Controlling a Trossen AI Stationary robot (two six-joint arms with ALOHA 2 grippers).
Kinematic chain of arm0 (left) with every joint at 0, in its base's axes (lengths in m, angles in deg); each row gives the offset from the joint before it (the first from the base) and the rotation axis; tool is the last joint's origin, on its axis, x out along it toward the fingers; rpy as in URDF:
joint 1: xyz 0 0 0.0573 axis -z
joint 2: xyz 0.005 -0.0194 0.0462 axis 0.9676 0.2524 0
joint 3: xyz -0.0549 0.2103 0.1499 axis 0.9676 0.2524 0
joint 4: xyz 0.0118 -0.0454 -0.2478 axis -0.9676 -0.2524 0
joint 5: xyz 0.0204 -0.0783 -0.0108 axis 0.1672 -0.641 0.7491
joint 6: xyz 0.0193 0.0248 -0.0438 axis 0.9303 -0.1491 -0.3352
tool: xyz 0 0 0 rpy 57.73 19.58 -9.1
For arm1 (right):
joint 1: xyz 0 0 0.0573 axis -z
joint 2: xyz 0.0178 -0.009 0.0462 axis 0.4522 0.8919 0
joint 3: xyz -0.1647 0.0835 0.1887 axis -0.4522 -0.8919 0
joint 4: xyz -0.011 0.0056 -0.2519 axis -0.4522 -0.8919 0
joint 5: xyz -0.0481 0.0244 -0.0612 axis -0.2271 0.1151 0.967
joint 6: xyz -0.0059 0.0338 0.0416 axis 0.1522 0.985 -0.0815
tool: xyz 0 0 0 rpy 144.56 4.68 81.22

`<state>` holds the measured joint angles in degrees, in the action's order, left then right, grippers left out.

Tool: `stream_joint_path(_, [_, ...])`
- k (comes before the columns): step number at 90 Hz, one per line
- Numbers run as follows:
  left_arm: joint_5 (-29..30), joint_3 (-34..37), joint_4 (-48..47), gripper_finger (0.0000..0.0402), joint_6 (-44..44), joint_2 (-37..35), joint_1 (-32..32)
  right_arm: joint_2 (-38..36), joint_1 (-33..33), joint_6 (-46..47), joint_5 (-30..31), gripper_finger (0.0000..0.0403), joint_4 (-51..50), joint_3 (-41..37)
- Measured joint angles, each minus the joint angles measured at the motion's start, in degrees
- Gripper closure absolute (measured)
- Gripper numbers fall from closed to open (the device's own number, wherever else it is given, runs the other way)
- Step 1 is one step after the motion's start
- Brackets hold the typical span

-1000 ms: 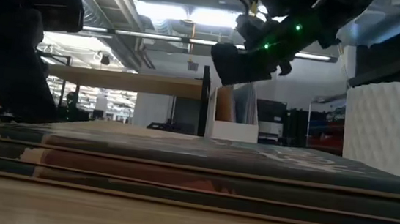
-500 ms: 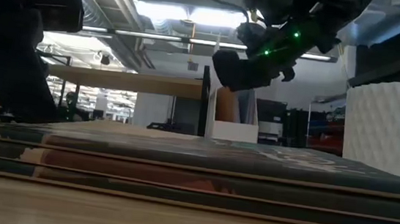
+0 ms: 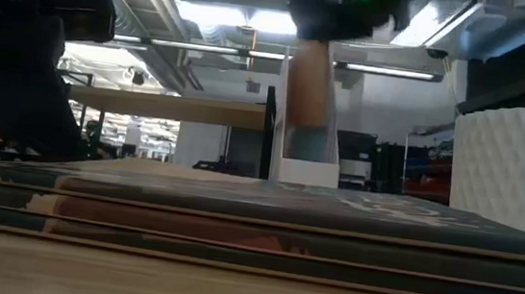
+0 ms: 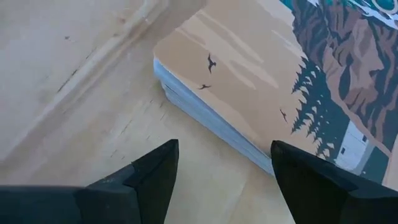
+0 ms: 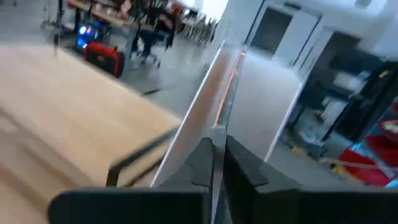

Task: Stock shelves
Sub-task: Remove the purple book from the white bookshelf

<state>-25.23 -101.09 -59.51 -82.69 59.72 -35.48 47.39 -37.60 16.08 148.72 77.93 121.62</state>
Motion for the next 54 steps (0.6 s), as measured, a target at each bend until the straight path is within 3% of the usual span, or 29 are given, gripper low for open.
stream_joint_path(12, [0.31,0.0,-0.02,0.0163,0.79,-0.01,0.0,-1.12,-3.41,-13.73,0.79,0.0402,6.15,3.17])
stream_joint_path(31, [-1.25,-1.1,-0.35,0.0163,2.42,-1.01,0.0,-1.14,-11.36,-36.16,-7.03,0.0402,4.84,9.47])
stream_joint_path(40, [-2.11,-2.02,-0.8,0.0163,5.06,-2.54,0.01,-1.11,-15.9,-40.1,-9.45,0.0402,-0.45,10.84])
stream_joint_path(54, [-2.2,-3.15,-0.59,0.0163,9.54,-6.6,0.04,-1.09,-22.64,-38.61,-10.98,0.0402,-14.5,11.21])
